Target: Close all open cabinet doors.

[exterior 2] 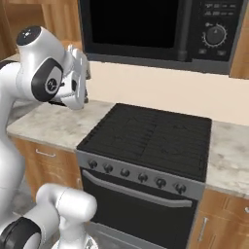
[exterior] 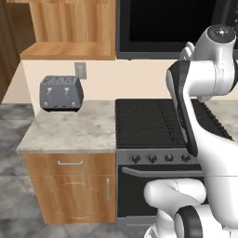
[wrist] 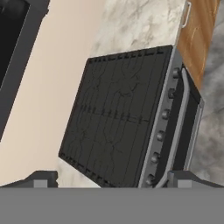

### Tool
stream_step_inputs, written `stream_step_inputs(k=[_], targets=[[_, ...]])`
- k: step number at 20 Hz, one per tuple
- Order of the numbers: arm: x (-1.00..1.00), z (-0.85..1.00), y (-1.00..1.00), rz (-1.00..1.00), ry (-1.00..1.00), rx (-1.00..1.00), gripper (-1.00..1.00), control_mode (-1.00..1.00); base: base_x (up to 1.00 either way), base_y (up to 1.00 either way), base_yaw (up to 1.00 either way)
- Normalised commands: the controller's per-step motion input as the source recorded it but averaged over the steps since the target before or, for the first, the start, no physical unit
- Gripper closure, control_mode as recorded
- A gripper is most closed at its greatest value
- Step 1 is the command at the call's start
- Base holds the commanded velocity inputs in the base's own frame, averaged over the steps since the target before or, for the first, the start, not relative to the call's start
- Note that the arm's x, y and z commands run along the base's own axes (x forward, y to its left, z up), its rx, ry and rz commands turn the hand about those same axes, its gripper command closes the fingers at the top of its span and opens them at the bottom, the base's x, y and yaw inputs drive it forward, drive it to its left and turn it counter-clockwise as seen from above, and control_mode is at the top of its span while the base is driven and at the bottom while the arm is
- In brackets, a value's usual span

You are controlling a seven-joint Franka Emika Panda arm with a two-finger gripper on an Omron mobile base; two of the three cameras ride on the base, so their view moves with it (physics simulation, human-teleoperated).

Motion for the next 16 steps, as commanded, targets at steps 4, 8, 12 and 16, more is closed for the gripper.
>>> stream_step_inputs(k=[4, 8, 12, 16], targets=[[0.00, 0.00, 0.00, 0.00, 0.00, 0.00, -1.00, 1.00, 0.18, 0.60, -0.23], [0.00, 0.00, 0.00, 0.00, 0.00, 0.00, -1.00, 1.00, 0.20, 0.43, -0.01], [0.00, 0.00, 0.00, 0.00, 0.00, 0.00, -1.00, 1.00, 0.16, 0.39, 0.00], [0.00, 0.00, 0.00, 0.00, 0.00, 0.00, -1.00, 1.00, 0.36, 0.31, 0.00]])
